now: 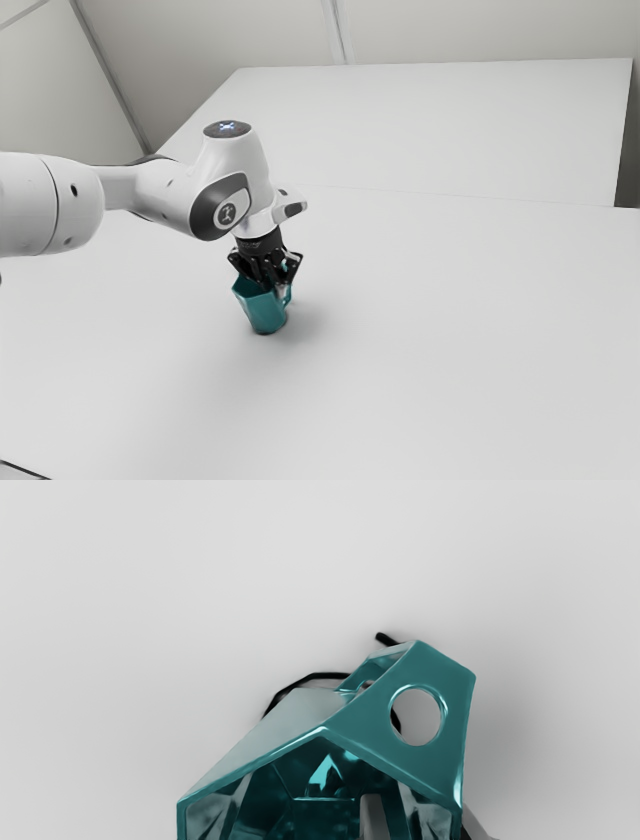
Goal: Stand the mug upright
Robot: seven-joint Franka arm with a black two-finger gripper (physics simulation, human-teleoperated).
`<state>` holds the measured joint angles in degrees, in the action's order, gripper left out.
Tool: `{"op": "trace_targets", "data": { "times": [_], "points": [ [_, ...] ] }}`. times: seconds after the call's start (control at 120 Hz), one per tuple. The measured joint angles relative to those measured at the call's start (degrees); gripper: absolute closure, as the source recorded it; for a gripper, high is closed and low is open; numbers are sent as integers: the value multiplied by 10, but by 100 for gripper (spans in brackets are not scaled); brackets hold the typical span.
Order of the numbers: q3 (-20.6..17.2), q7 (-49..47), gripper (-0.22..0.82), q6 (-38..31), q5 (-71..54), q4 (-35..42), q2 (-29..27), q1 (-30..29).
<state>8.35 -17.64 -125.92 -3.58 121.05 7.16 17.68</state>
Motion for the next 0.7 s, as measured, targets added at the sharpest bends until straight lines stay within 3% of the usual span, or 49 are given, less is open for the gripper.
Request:
{"op": "trace_targets", "data": {
  "times": [0.233, 0.433, 0.633, 0.7],
  "points": [
    [0, -3, 35, -2, 1, -1, -6, 0],
    [0, -5, 15, 7, 1, -4, -50, 0],
    [-22, 24, 7, 91, 2, -117, -105, -34],
    [-39, 42, 6, 124, 2, -157, -114, -97]
  ]
}}
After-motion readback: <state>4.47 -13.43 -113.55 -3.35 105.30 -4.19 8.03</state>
